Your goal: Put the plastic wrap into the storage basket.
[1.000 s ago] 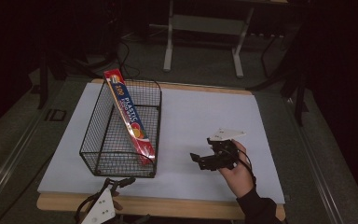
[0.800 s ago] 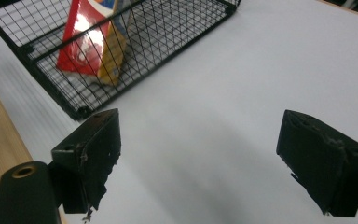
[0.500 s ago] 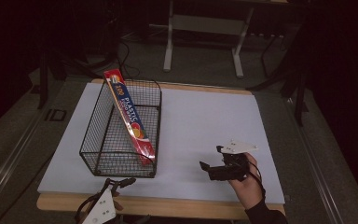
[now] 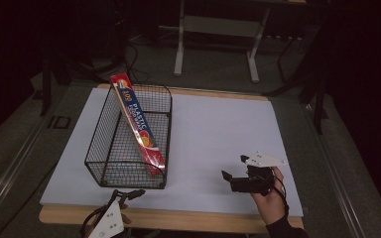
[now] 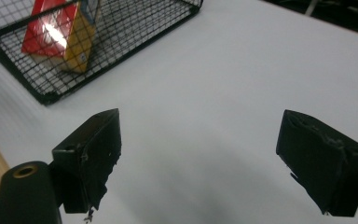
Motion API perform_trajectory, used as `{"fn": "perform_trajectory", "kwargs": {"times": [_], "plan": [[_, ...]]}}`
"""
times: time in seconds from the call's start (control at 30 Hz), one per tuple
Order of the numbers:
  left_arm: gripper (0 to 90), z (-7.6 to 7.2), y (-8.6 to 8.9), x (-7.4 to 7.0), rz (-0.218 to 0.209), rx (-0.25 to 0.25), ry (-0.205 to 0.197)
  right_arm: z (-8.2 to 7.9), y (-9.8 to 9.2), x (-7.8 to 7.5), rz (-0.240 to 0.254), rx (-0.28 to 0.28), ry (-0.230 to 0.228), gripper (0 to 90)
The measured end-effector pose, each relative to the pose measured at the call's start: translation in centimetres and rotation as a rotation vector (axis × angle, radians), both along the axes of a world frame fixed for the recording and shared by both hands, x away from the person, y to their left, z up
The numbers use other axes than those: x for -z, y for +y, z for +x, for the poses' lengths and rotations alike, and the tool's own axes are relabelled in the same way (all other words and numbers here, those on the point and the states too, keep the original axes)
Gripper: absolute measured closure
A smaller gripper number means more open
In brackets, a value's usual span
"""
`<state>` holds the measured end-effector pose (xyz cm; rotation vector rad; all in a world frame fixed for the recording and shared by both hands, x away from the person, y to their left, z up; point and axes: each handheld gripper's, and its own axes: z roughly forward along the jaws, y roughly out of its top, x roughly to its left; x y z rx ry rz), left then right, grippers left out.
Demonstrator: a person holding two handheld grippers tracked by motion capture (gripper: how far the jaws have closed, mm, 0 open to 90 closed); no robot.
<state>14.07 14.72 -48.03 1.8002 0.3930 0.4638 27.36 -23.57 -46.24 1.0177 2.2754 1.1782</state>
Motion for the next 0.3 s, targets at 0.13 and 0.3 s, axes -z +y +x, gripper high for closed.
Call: {"fn": "perform_trajectory", "kwargs": {"times": [0.13, 0.3], "plan": [[0.0, 0.0, 0.0, 0.0, 0.002, 0.002, 0.002, 0.1, 0.4, 0.8, -0.023, -0.019, 0.014, 14.0], [0.0, 0.0, 0.0, 0.0, 0.001, 0.001, 0.003, 0.2, 0.5, 1.3, -0.034, -0.040, 0.032, 13.9]]}}
